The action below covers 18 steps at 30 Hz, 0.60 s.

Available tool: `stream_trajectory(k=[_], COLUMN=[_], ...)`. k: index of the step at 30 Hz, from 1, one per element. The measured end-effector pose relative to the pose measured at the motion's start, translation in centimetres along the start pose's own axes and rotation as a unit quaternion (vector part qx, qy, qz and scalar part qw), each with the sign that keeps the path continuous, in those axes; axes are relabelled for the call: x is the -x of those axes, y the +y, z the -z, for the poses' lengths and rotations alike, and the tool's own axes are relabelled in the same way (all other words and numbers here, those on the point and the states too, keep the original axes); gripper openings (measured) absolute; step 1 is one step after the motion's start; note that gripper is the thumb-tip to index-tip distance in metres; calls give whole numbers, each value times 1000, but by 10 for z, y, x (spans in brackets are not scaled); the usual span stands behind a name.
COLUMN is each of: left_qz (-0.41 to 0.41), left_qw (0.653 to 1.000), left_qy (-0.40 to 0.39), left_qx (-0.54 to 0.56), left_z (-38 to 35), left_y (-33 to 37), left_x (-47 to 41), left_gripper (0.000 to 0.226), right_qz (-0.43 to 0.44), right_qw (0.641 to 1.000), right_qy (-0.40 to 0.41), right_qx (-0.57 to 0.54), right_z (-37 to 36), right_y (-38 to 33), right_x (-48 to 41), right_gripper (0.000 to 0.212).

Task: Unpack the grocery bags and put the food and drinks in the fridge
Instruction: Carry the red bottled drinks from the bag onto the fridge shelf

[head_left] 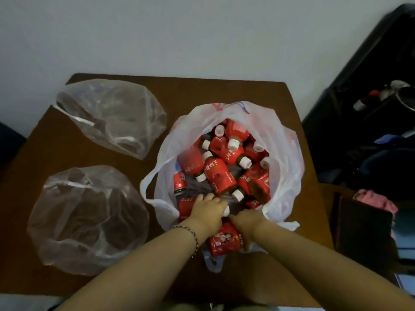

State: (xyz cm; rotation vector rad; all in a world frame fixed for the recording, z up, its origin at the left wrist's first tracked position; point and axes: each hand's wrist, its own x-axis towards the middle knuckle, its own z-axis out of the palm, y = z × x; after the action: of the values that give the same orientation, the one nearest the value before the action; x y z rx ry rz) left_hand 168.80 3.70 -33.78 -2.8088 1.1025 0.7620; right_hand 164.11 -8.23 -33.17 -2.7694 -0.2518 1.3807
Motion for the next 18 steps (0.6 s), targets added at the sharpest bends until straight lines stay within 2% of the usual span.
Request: stream_trajectory(k=[1, 2, 3, 6, 10, 14, 18], left_qz=[-5, -9, -13, -33, -52, 1, 34], left_qw=[999, 999, 998, 997, 998, 989, 982], left_qy=[-19, -29, -43, -41, 36, 99, 111], left_qx=[-25, -40, -47, -49, 5, 112, 149], left_z=[-2, -4, -4, -1, 18, 34, 29], left_y=[0, 0, 0, 0, -22, -55, -78], left_x=[-6, -13, -20, -29, -21, 3, 27], left_gripper=[44, 43, 42, 42, 33, 24, 27], right_qz=[-14, -10, -8, -18, -9, 27, -22], right_qw=[1000, 999, 999, 998, 990, 959, 920], right_qy=[-13, -36, -45, 10, 47, 141, 238], right_qx=[0, 28, 30, -62, -129, -246, -311], right_z=[5, 3, 5, 7, 17, 20, 26], right_y=[-1, 2, 5, 7, 18, 17, -10], right_x=[3, -1, 2, 3, 3, 10, 8], right_gripper=[78, 90, 93, 70, 30, 28, 31])
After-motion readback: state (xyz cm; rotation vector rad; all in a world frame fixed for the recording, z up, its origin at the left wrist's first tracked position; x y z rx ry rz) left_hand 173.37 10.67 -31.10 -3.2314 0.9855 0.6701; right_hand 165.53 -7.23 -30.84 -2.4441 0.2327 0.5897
